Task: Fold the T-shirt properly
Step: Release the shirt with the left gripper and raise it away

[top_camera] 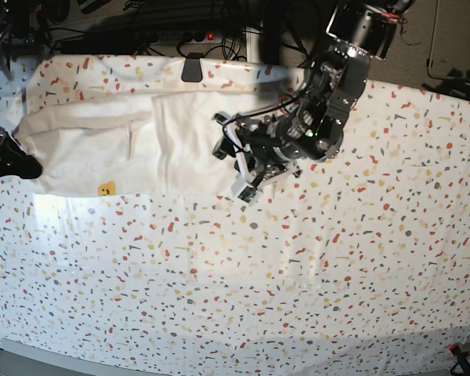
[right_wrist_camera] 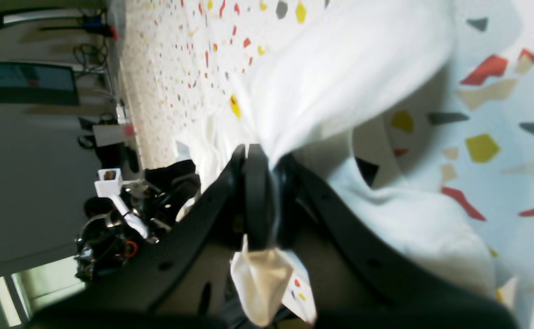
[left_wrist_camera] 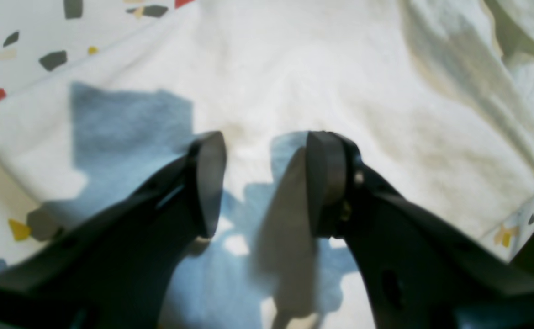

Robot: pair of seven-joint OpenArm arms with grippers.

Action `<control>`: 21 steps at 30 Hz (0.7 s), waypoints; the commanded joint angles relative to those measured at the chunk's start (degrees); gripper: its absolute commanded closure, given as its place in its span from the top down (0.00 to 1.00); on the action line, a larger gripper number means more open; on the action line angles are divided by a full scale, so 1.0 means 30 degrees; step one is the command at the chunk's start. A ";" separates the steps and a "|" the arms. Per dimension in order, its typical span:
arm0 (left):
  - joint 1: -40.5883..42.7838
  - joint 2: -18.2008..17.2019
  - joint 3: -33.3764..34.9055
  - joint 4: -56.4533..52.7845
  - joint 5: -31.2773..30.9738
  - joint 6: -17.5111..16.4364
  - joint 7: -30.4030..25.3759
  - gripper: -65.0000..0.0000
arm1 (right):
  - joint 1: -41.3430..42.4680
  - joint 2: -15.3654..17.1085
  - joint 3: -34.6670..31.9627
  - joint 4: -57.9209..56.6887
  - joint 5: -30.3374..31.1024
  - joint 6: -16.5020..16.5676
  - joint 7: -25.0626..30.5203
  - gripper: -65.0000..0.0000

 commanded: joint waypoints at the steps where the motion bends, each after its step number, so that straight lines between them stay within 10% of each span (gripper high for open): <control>1: -0.0153 -0.0015 0.0000 0.0036 0.0350 0.0342 0.0503 0.44 | 0.0379 0.0627 0.0117 0.0219 0.0627 0.0084 0.0104 0.00; 21: -0.2863 0.0131 0.0000 0.1107 -0.0845 0.2215 0.2994 0.44 | 0.0386 0.0583 0.0117 0.0219 0.1883 0.0084 0.0104 0.00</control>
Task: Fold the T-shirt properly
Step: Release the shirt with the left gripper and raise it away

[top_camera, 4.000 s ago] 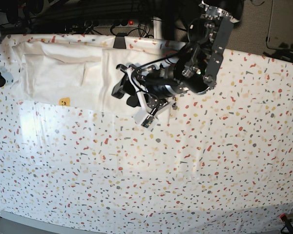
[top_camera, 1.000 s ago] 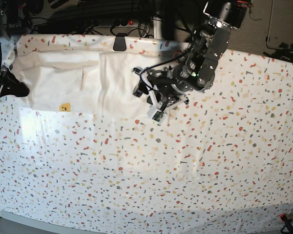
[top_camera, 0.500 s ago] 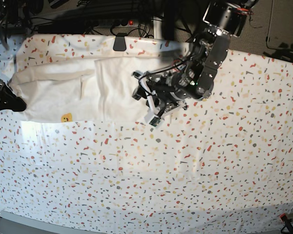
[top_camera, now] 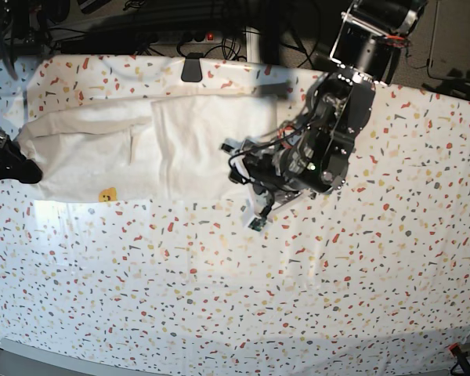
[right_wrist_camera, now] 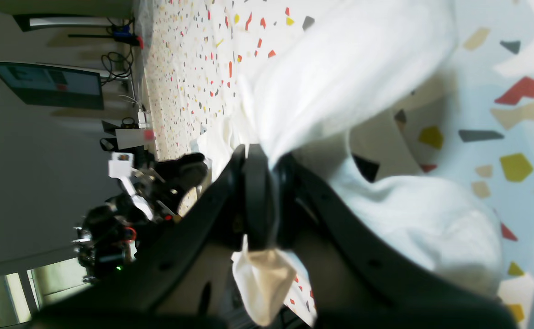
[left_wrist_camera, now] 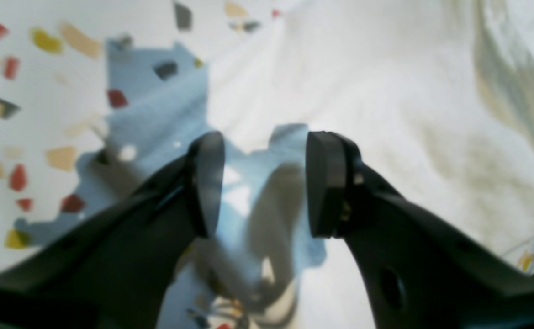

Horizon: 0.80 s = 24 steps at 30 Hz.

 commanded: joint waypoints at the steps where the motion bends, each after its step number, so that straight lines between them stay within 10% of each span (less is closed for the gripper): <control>1: -0.0641 0.0153 -0.0022 0.0750 -0.0219 -0.0073 -0.0175 0.44 | 0.0386 0.0619 0.0117 0.0226 0.0666 0.0077 0.0148 0.00; 15: -0.0882 -0.0743 -0.0058 0.6047 0.0357 0.0495 0.0372 0.44 | 0.1501 -0.2004 -0.0452 0.0270 0.0666 0.0077 0.0148 0.00; 24: -0.0874 -0.2084 -0.0058 0.6135 0.0350 0.0772 0.0729 0.44 | 0.2171 -0.3606 -0.5166 0.0823 0.0666 0.0077 0.0148 0.00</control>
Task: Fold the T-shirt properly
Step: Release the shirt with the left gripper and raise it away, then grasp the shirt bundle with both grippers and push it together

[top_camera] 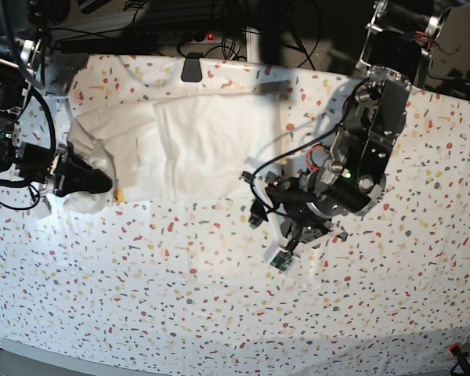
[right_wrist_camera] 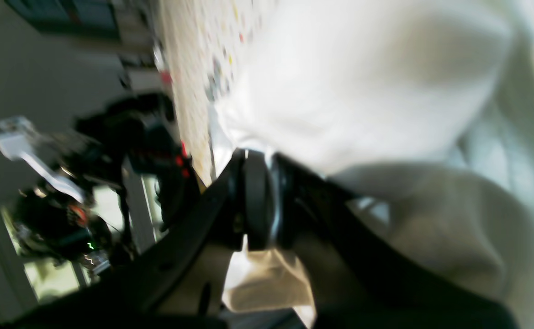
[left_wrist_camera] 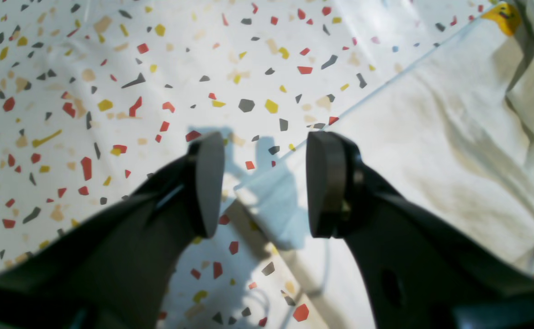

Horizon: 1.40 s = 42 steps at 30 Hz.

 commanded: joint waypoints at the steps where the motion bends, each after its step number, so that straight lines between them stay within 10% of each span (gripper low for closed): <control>1: -0.0415 0.0066 -0.0022 0.0364 -0.0015 0.0044 -0.0051 0.44 | 0.0474 0.0233 -0.0401 0.0597 0.0644 0.0077 -0.0070 0.00; 13: 0.0233 -0.1406 -0.0022 0.0889 0.1479 0.0342 0.1603 0.44 | 0.0765 -0.0940 -0.1938 0.5617 0.0644 0.0077 -0.0070 0.00; 26: 0.8196 -0.4146 -0.0015 0.6113 0.0153 0.0313 0.0678 0.44 | 0.1851 -0.0925 -0.1938 0.5610 -0.1078 0.0077 -0.0070 0.00; 42: 0.5778 -0.2040 0.0000 -0.2317 0.0189 -0.0925 -0.2433 0.44 | 0.2608 -0.0918 -0.1938 0.5610 -0.3133 0.0077 0.1100 0.00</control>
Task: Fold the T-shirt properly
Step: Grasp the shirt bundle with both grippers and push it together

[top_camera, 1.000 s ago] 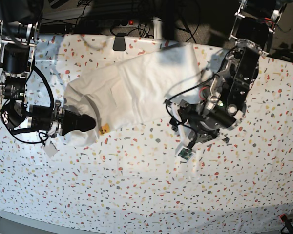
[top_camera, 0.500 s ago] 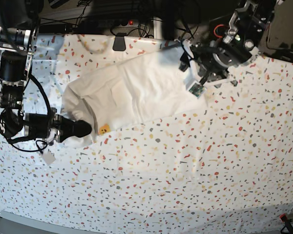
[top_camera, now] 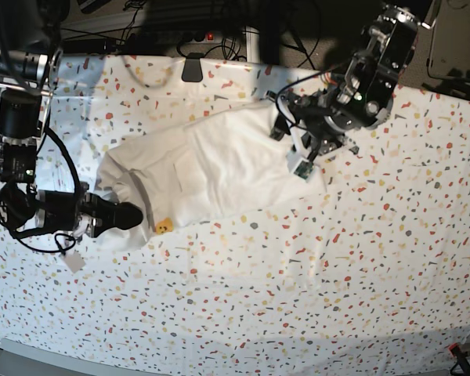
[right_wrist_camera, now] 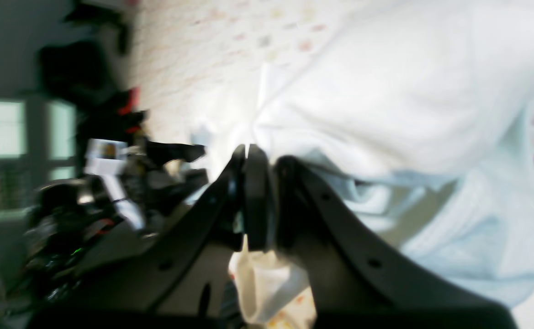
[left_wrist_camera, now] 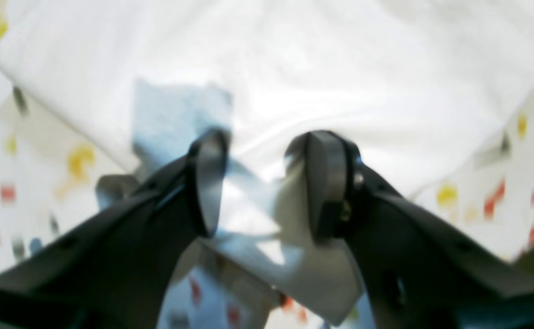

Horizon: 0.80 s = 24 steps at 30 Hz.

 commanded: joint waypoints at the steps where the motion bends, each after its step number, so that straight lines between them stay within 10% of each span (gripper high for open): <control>1: -0.0313 0.0153 0.0007 -0.0699 0.0197 0.0051 0.0889 0.44 | 0.0597 0.0299 0.0131 0.0306 0.0029 0.0084 0.0408 0.00; 12: -0.3242 0.2514 0.0007 -0.4146 0.2178 -0.0721 0.0539 0.44 | 0.0874 0.0080 0.0124 0.0306 -0.1610 0.0084 0.1909 0.00; 24: -0.3373 0.2543 0.0007 -0.4284 0.2390 -0.0721 0.0539 0.44 | 0.2186 -0.3053 0.0124 0.0306 0.0663 0.0084 -0.1069 0.00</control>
